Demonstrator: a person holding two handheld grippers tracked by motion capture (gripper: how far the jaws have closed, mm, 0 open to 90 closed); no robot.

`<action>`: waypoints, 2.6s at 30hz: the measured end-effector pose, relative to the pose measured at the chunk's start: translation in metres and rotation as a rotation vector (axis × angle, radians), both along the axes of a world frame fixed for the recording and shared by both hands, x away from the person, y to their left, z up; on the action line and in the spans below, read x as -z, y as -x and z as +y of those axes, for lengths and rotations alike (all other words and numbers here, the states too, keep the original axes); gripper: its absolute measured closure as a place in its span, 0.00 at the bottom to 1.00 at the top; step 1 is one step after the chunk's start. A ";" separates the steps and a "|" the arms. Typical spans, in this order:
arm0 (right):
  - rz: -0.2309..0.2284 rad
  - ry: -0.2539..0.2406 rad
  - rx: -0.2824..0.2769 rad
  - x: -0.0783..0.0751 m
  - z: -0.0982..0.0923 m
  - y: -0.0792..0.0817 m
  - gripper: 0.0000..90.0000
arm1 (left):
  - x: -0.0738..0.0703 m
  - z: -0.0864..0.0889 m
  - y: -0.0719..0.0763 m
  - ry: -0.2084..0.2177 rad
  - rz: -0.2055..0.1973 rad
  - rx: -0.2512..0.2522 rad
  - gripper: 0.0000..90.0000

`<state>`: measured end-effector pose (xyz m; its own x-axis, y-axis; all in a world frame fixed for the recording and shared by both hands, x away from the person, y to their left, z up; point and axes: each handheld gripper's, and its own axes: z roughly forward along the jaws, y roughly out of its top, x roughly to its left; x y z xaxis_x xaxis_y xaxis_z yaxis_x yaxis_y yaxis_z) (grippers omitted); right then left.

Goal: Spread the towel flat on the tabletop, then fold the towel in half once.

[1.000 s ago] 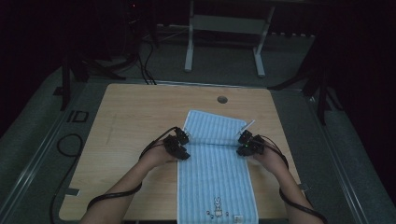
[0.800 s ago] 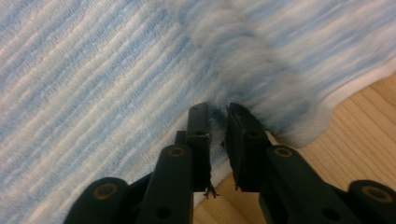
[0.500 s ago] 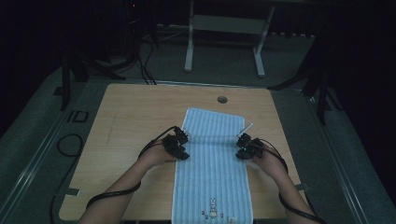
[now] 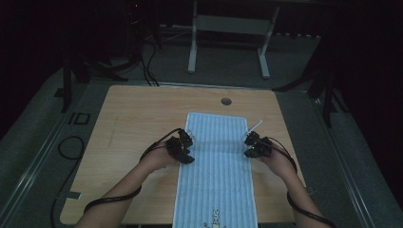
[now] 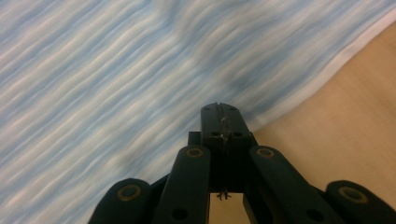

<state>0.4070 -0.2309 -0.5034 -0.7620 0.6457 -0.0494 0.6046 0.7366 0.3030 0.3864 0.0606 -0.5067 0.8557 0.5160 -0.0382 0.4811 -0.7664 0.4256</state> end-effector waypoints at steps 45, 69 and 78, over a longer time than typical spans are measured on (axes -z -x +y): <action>0.011 0.094 0.054 -0.015 0.020 -0.091 0.57 | 0.000 0.016 -0.054 -0.232 -0.111 -0.090 0.50; 0.084 0.097 0.134 0.013 0.034 -0.110 0.66 | 0.016 0.013 -0.089 -0.161 -0.051 -0.149 0.51; 0.129 0.108 0.083 0.012 0.043 -0.104 0.95 | 0.015 0.003 -0.082 -0.169 -0.017 -0.082 0.95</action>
<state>0.5112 -0.1878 -0.5159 -0.7107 0.7030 -0.0273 0.6935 0.7065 0.1413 0.4682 0.0636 -0.5213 0.8105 0.5816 0.0694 0.5383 -0.7864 0.3030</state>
